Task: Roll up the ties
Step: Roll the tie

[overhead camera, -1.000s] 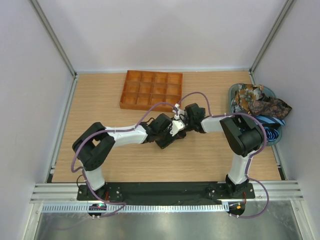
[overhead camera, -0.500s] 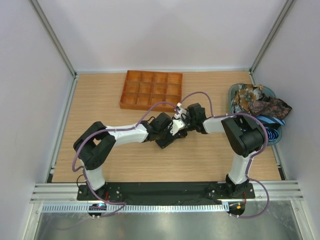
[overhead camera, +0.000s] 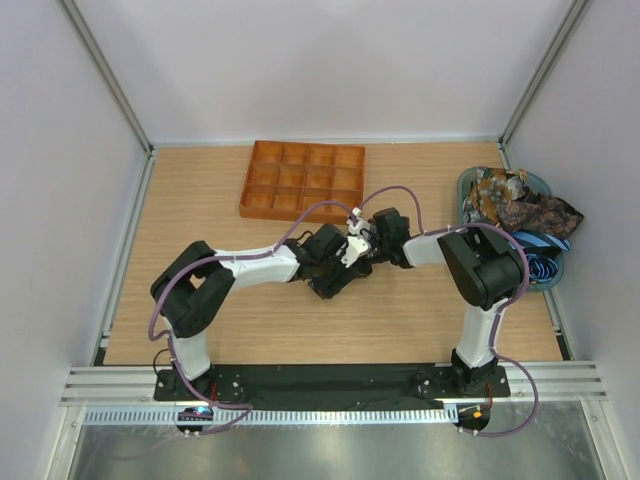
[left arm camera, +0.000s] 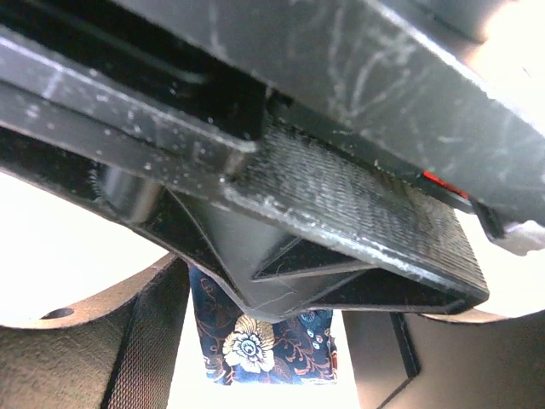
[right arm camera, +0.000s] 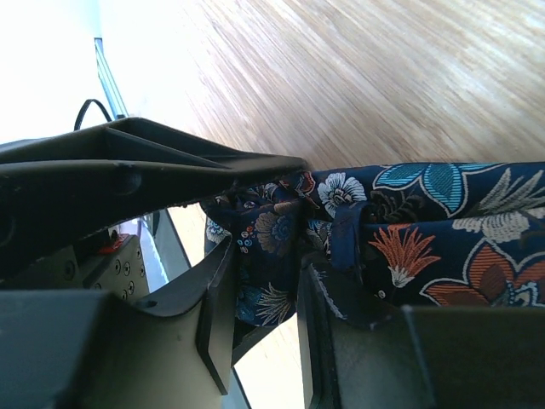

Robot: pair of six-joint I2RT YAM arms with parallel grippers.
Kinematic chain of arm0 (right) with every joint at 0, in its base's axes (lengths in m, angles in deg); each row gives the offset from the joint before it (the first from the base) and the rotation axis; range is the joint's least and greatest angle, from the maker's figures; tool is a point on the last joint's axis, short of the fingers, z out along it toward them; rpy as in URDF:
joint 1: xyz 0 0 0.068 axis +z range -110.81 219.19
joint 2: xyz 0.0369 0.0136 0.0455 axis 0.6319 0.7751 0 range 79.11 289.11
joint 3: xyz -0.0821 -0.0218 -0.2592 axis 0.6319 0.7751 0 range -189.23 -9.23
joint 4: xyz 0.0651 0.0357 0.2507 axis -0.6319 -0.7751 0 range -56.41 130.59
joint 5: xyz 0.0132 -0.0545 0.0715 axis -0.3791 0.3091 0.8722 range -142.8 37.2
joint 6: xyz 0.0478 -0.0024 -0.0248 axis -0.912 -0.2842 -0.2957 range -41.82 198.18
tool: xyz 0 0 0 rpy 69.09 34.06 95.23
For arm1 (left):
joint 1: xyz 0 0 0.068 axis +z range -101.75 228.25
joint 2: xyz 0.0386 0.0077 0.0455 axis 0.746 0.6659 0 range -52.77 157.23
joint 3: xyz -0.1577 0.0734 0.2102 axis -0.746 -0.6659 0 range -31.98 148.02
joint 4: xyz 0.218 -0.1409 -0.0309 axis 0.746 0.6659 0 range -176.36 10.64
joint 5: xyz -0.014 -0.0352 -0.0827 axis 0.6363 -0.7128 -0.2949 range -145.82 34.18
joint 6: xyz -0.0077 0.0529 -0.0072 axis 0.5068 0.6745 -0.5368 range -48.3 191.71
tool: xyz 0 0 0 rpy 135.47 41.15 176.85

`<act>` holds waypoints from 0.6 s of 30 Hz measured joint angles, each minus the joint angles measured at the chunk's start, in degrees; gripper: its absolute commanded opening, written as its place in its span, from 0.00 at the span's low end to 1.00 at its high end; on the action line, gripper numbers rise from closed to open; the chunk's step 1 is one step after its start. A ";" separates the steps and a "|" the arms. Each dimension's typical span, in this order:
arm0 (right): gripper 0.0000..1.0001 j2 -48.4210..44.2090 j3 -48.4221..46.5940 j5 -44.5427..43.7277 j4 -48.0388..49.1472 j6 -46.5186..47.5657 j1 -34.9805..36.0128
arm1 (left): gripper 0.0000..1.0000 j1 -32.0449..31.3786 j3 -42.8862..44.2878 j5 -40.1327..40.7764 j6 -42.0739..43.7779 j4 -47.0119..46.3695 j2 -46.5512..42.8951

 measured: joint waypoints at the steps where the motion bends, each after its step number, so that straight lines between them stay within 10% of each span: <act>1: 0.25 0.13 0.00 0.15 0.07 -0.04 0.00 | 0.65 0.02 0.00 0.04 0.00 0.00 0.02; 11: 0.49 0.55 -0.85 -0.92 -0.55 -0.07 -0.61 | 0.29 -0.24 3.26 0.00 0.33 4.17 1.84; 18: 0.53 -0.66 0.00 -1.05 0.28 -0.09 -1.77 | 0.24 0.15 4.83 -1.14 -0.35 5.55 2.78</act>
